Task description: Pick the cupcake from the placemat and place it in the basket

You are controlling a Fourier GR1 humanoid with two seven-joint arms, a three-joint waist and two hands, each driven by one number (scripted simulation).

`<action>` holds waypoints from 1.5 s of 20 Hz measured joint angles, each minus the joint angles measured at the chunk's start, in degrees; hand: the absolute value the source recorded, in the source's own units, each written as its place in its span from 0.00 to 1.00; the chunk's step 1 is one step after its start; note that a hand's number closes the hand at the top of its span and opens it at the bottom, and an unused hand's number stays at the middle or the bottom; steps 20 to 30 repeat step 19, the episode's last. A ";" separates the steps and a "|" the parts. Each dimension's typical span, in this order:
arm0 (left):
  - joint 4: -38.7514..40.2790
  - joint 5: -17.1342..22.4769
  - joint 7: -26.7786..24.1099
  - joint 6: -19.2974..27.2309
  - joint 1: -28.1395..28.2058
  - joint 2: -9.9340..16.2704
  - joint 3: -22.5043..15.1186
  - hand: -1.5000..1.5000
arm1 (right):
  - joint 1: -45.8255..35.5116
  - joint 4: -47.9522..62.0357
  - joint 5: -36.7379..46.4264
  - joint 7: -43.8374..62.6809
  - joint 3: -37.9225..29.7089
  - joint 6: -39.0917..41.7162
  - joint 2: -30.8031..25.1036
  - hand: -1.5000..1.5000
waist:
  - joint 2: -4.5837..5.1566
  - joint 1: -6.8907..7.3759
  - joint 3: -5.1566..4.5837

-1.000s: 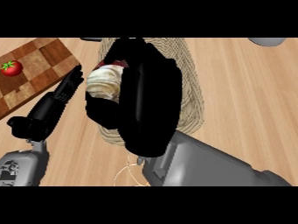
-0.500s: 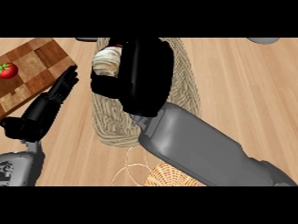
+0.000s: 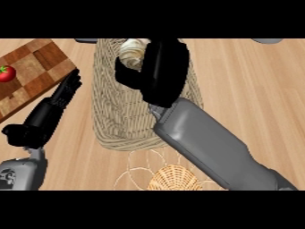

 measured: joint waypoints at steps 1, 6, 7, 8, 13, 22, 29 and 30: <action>-0.24 0.18 0.05 -0.11 0.22 0.13 0.20 0.50 | 0.07 0.44 0.17 -0.01 -0.13 -0.76 0.00 0.00 | -0.02 0.03 0.00; 0.62 -0.33 -0.28 0.08 0.18 -0.47 -0.17 0.50 | -1.86 3.99 -1.07 -1.20 -1.09 -3.65 0.12 0.00 | -0.03 -0.22 -0.01; 0.89 -0.16 -0.52 -0.16 0.17 -0.31 0.06 0.50 | -2.38 4.40 -1.60 -1.64 -1.47 -4.33 0.15 0.00 | -0.02 -0.25 0.00; 0.38 -0.40 -0.54 0.00 0.76 -0.49 -0.19 0.50 | -2.81 4.70 -2.03 -1.69 -1.24 -4.76 0.16 0.00 | -0.04 -0.20 0.00; 0.10 -0.02 0.04 -0.23 0.21 -0.18 0.42 0.50 | -3.91 3.33 -4.84 -1.74 -2.41 -7.30 0.26 0.00 | -0.09 -0.29 0.00; -0.87 0.61 0.65 -0.45 0.93 0.25 1.25 0.50 | -1.74 -2.90 -6.52 -1.04 -8.27 -9.63 0.22 0.00 | -0.28 -1.03 0.03; -0.87 0.61 0.65 -0.45 0.93 0.25 1.25 0.50 | -1.74 -2.90 -6.52 -1.04 -8.27 -9.63 0.22 0.00 | -0.28 -1.03 0.03; -0.87 0.61 0.65 -0.45 0.93 0.25 1.25 0.50 | -1.74 -2.90 -6.52 -1.04 -8.27 -9.63 0.22 0.00 | -0.28 -1.03 0.03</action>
